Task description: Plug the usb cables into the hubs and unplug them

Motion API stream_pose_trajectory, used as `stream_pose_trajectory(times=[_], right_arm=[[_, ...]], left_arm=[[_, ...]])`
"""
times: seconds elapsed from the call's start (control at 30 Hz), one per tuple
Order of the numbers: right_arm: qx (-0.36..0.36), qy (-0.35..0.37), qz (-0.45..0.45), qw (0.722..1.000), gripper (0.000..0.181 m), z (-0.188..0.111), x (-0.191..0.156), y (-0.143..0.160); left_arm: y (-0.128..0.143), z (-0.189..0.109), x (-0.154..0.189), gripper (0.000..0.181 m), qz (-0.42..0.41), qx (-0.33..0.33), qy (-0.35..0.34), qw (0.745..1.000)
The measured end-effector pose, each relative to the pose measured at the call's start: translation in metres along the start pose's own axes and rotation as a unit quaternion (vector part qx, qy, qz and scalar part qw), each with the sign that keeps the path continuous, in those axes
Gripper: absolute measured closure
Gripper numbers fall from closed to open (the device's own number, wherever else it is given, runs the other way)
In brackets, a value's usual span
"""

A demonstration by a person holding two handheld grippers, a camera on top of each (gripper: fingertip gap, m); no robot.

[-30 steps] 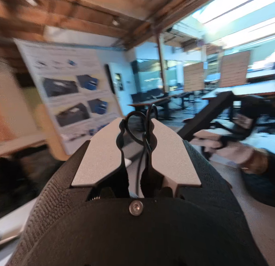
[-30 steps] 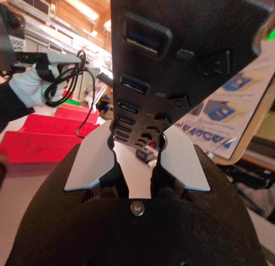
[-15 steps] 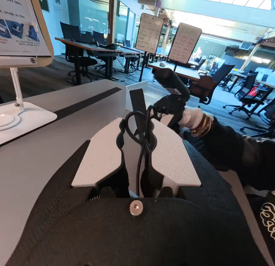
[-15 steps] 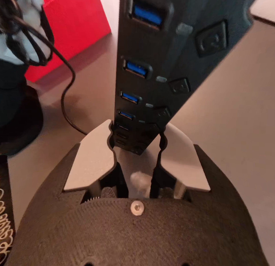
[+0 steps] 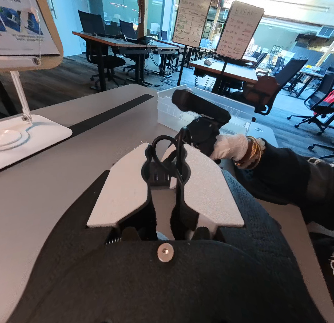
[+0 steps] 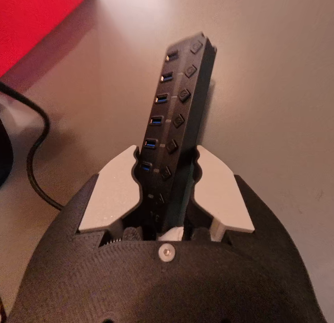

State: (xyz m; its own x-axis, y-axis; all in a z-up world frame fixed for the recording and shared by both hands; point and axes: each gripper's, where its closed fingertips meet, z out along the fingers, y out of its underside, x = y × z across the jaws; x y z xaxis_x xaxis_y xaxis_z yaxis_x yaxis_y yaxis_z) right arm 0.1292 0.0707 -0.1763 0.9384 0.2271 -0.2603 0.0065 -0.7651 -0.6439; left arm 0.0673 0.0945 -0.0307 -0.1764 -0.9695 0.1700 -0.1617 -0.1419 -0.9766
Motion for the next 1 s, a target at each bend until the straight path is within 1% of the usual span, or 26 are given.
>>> stream_pose_trajectory(times=[0.07,0.13,0.17,0.2,0.23,0.27,0.3,0.37,0.4,0.43,0.5,0.57,0.63,0.73,0.8,0.83,0.87,0.9,0.93,0.97,1.0], right_arm=[[-0.005,-0.002,-0.005,1.0,0.124,0.0,-0.004,0.0],[0.013,0.031,-0.037,0.999,0.123,-0.006,0.002,-0.008],[0.049,0.052,-0.064,0.995,0.12,-0.013,0.004,-0.021],[0.102,0.063,-0.09,0.989,0.114,-0.025,0.001,-0.038],[0.169,0.065,-0.115,0.977,0.106,-0.039,-0.007,-0.058],[0.241,0.06,-0.138,0.959,0.101,-0.057,-0.019,-0.077],[0.313,0.05,-0.159,0.935,0.095,-0.075,-0.032,-0.093],[0.43,0.014,-0.177,0.885,0.102,-0.108,-0.059,-0.112],[0.468,-0.011,-0.167,0.868,0.108,-0.118,-0.07,-0.116],[0.49,-0.039,-0.149,0.858,0.114,-0.122,-0.078,-0.118],[0.5,-0.086,-0.111,0.855,0.122,-0.12,-0.087,-0.119],[0.477,-0.091,-0.089,0.87,0.124,-0.107,-0.086,-0.118],[0.458,-0.058,-0.088,0.883,0.127,-0.098,-0.079,-0.116],[0.464,-0.03,-0.097,0.88,0.132,-0.103,-0.074,-0.116],[0.439,0.007,-0.106,0.892,0.143,-0.097,-0.066,-0.113],[0.429,0.017,-0.123,0.895,0.144,-0.094,-0.065,-0.112],[0.427,0.019,-0.136,0.894,0.148,-0.093,-0.066,-0.111],[0.431,0.013,-0.142,0.891,0.154,-0.094,-0.068,-0.11],[0.433,-0.005,-0.151,0.889,0.162,-0.096,-0.074,-0.109],[0.432,-0.029,-0.158,0.887,0.173,-0.096,-0.079,-0.108],[0.432,-0.043,-0.158,0.887,0.176,-0.095,-0.082,-0.107]], left_arm=[[0.001,0.0,-0.001,0.151,-0.025,0.008,0.007,1.0],[-0.001,-0.001,-0.004,0.151,-0.052,0.023,0.012,0.998],[-0.003,-0.002,-0.006,0.151,-0.066,0.033,0.014,0.997],[-0.005,-0.004,-0.007,0.151,-0.08,0.044,0.019,0.996],[-0.008,-0.006,-0.008,0.151,-0.096,0.057,0.024,0.993],[-0.01,-0.007,-0.01,0.151,-0.112,0.07,0.026,0.991],[-0.012,-0.009,-0.012,0.151,-0.125,0.084,0.028,0.988],[-0.015,-0.011,-0.015,0.151,-0.146,0.104,0.03,0.983],[-0.015,-0.011,-0.017,0.151,-0.151,0.109,0.024,0.982],[-0.015,-0.01,-0.018,0.151,-0.147,0.111,0.017,0.983],[-0.013,-0.006,-0.015,0.151,-0.114,0.102,-0.003,0.988],[-0.013,0.0,-0.006,0.151,-0.064,0.092,-0.012,0.994],[-0.015,0.005,0.008,0.151,-0.018,0.087,-0.004,0.996],[-0.015,0.01,0.022,0.152,0.068,0.078,-0.012,0.995],[-0.017,0.012,0.035,0.167,0.12,0.084,-0.007,0.989],[-0.018,0.012,0.044,0.167,0.132,0.089,0.008,0.987],[-0.017,0.015,0.046,0.166,0.128,0.082,0.007,0.988],[-0.016,0.016,0.048,0.168,0.125,0.078,0.014,0.989],[-0.015,0.016,0.051,0.169,0.118,0.078,0.032,0.989],[-0.015,0.016,0.052,0.169,0.102,0.083,0.05,0.99],[-0.015,0.015,0.054,0.169,0.084,0.092,0.07,0.99]])
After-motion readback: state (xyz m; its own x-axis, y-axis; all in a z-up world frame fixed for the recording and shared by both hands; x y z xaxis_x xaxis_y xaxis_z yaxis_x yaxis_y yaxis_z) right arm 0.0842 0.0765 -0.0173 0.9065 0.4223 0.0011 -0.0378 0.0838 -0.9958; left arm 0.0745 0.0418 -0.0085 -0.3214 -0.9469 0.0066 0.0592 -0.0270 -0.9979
